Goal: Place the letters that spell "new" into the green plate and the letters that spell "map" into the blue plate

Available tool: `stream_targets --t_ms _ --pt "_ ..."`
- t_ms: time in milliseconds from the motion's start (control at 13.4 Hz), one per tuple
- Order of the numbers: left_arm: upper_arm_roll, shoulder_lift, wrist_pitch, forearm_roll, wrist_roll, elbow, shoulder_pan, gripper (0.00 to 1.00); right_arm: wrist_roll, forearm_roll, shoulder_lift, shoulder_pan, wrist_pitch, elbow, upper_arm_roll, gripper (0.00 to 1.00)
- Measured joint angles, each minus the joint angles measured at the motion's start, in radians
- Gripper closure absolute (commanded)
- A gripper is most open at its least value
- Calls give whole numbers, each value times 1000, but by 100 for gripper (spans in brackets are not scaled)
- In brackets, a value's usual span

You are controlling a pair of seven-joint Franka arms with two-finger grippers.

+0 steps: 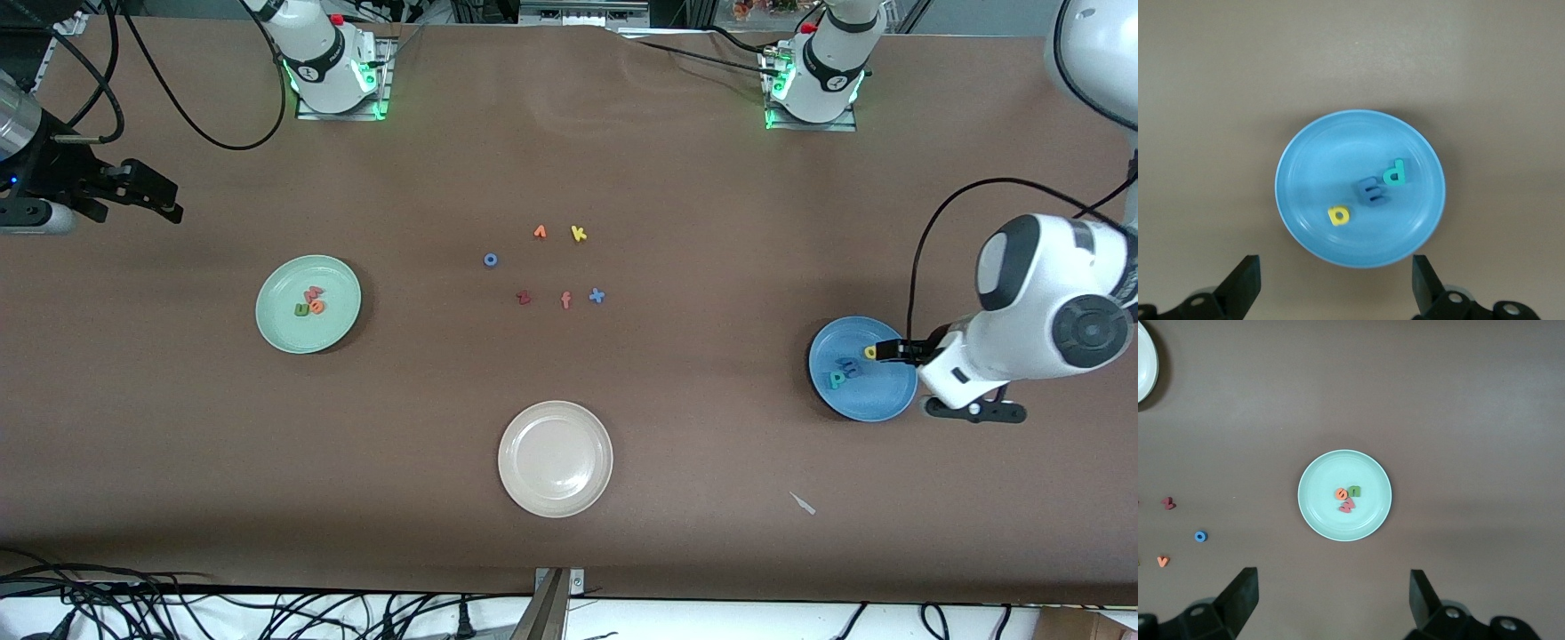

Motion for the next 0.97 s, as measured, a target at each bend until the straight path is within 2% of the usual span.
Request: stream_targets --t_ms 150,299,673,822,972 --pt "149 -69 -21 -139 2 0 -98 0 0 0 0 -1 0 0 0 0" --pt "207 -139 -37 -191 1 0 -143 0 0 0 0 -2 -3 0 0 0" --pt "221 -347 -228 -196 11 0 -180 0 0 0 0 -2 -8 0 0 0" --pt "221 -409 -322 -196 111 -1 -183 0 0 -2 0 -2 -8 1 0 0" --pt "221 -449 -354 -196 196 -3 -187 0 0 -5 0 -2 -8 1 1 0"
